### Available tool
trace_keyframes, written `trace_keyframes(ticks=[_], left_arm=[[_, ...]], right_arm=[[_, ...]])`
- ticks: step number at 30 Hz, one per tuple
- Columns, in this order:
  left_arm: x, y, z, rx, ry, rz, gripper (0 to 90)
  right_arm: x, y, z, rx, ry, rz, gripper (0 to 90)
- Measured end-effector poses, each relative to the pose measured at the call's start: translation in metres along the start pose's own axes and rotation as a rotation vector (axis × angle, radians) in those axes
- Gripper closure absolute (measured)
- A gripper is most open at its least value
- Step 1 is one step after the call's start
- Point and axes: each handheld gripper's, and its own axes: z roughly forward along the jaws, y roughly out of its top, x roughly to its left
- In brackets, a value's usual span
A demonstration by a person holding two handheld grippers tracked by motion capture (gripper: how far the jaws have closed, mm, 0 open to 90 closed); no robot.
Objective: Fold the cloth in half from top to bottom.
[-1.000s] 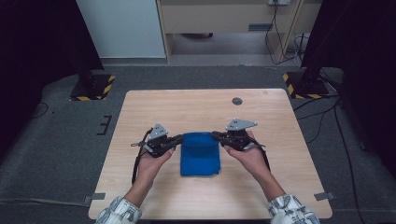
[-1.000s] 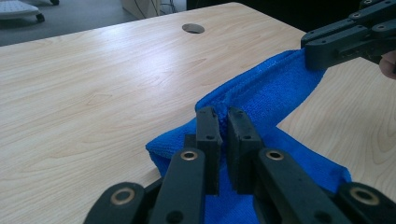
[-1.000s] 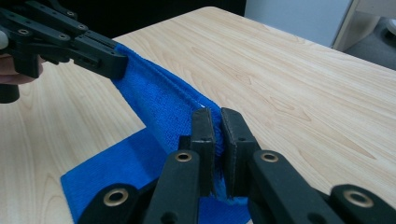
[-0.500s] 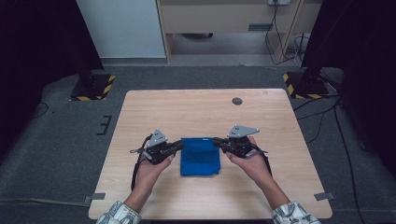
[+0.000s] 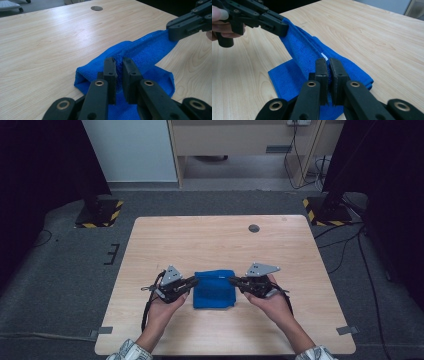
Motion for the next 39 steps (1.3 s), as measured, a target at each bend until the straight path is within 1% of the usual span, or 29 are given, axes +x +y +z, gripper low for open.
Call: trace_keyframes(ticks=[5, 7, 16, 20, 23, 29, 30, 33, 39], left_arm=[[0.004, -0.006, 0.002, 0.017, 0.007, -0.02, 77.4], [0.006, -0.007, 0.003, 0.014, 0.005, -0.035, 74.7], [0.009, -0.008, 0.003, 0.007, 0.01, -0.058, 62.4], [0.01, -0.007, 0.001, -0.003, 0.016, -0.077, 53.5], [0.01, -0.006, 0.001, -0.027, 0.006, -0.097, 45.9], [0.012, -0.002, -0.005, -0.079, -0.011, -0.128, 34.3], [0.013, -0.001, -0.006, -0.09, -0.009, -0.13, 33.0], [0.016, 0.0, -0.008, -0.1, 0.008, -0.133, 30.1], [0.024, -0.003, -0.009, -0.097, 0.037, -0.153, 29.9]], right_arm=[[0.002, -0.003, 0.004, 0.007, 0.007, 0.006, 86.5], [0.001, -0.003, 0.006, 0.011, 0.008, 0.008, 86.6], [0.0, 0.0, 0.008, 0.018, 0.008, 0.014, 86.9], [0.0, 0.001, 0.009, 0.016, 0.009, 0.017, 87.0], [0.001, 0.001, 0.009, 0.021, 0.011, 0.015, 87.0], [0.002, 0.001, 0.011, 0.029, 0.015, 0.014, 87.1], [0.002, 0.0, 0.012, 0.03, 0.016, 0.014, 87.1], [0.003, 0.0, 0.012, 0.031, 0.018, 0.016, 87.1], [0.01, 0.001, 0.013, 0.029, 0.036, 0.003, 87.0]])
